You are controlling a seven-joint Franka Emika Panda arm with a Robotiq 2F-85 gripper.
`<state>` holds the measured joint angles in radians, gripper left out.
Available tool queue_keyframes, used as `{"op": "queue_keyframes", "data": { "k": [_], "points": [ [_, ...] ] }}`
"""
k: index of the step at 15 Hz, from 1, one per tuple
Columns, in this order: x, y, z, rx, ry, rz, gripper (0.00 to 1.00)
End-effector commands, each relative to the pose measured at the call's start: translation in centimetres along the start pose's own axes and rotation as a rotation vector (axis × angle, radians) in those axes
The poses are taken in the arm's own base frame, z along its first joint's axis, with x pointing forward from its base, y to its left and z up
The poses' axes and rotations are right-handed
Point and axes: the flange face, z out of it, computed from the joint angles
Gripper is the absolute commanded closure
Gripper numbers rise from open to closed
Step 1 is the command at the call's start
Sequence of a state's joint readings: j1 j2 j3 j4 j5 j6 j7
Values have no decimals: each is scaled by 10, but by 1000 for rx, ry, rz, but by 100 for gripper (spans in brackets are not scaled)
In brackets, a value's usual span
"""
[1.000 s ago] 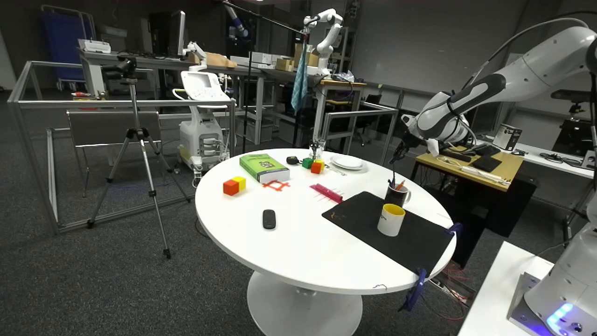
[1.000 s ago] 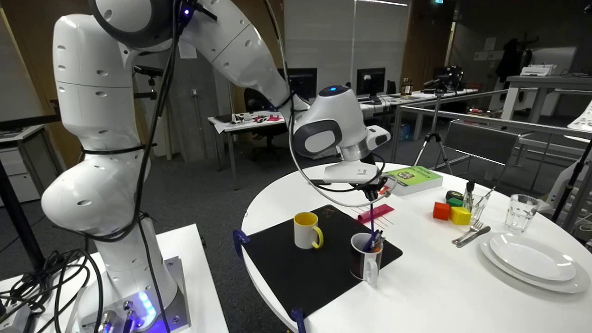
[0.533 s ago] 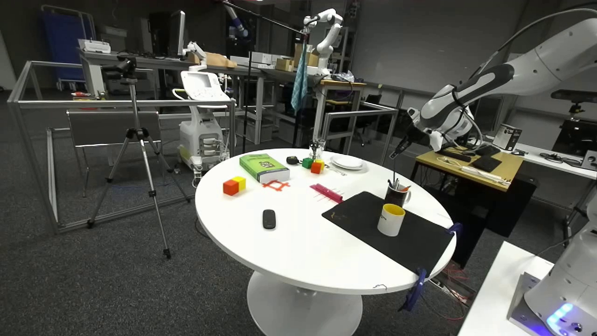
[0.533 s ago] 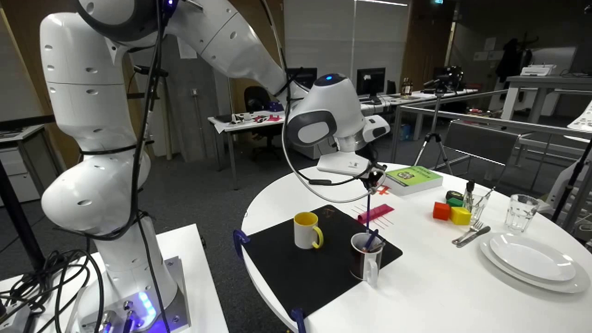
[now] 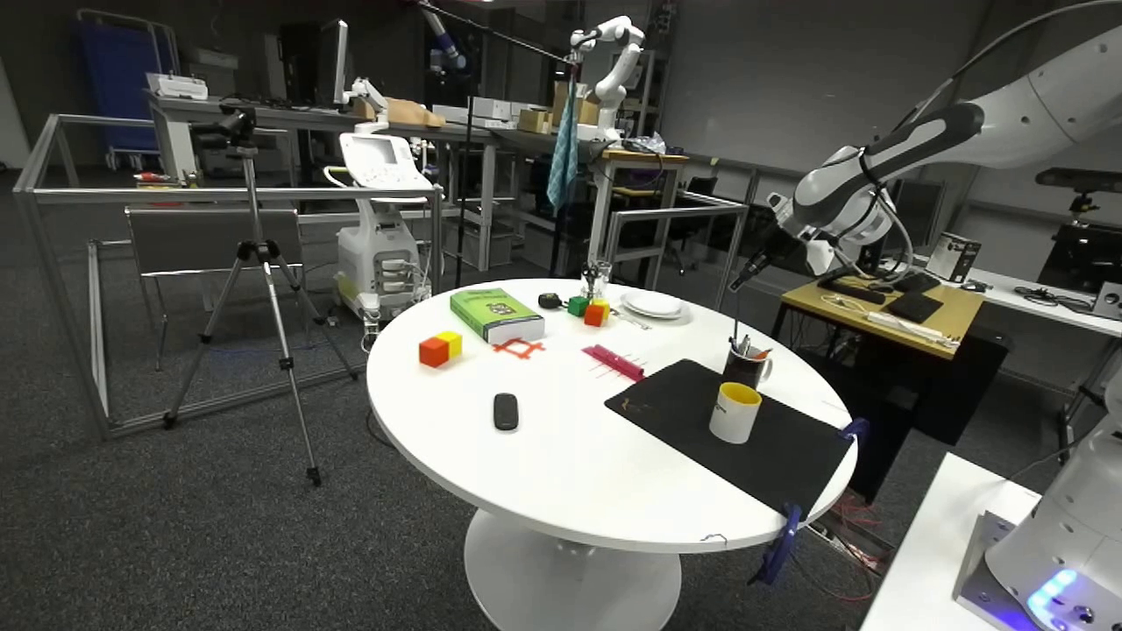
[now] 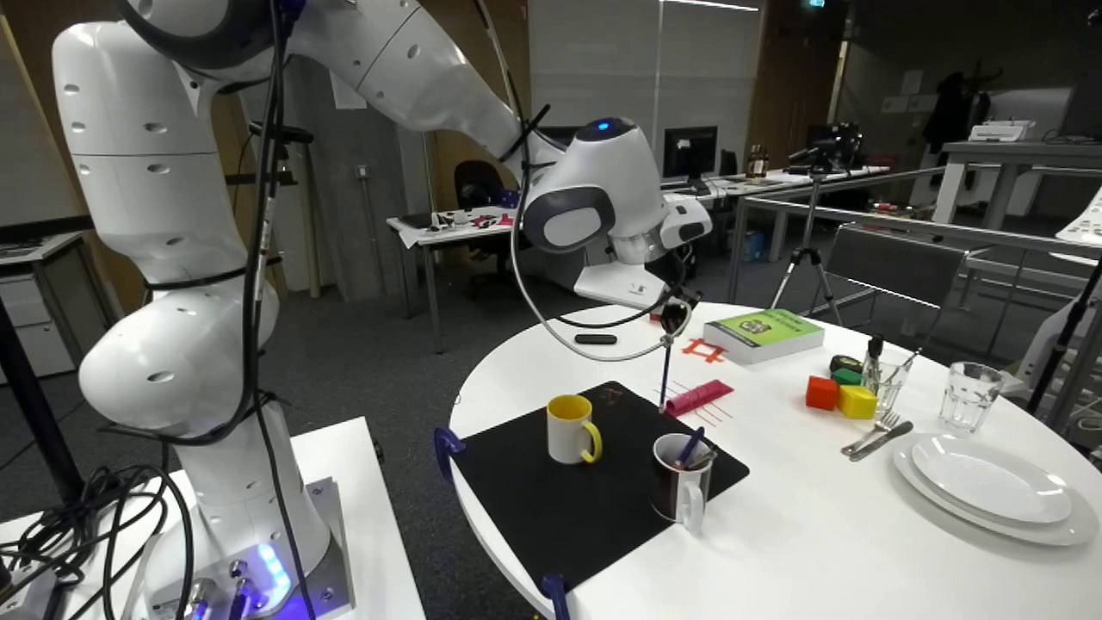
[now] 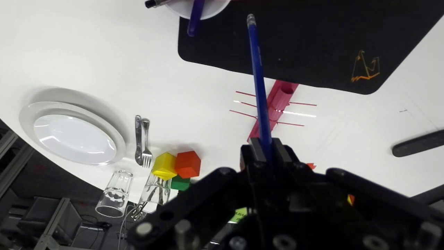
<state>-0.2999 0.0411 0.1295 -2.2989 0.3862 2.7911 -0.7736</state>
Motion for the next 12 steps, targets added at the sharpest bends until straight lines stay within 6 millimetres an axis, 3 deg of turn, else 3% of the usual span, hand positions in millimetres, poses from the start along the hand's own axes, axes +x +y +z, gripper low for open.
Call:
{"op": "queue_keyframes", "data": {
  "k": [1,6,12],
  "points": [
    [6,-25,-17,46,16,24,98],
    [17,-64,-9,97,14,-15,98],
    [14,-95,-1,130,-67,-50,98]
  ]
}}
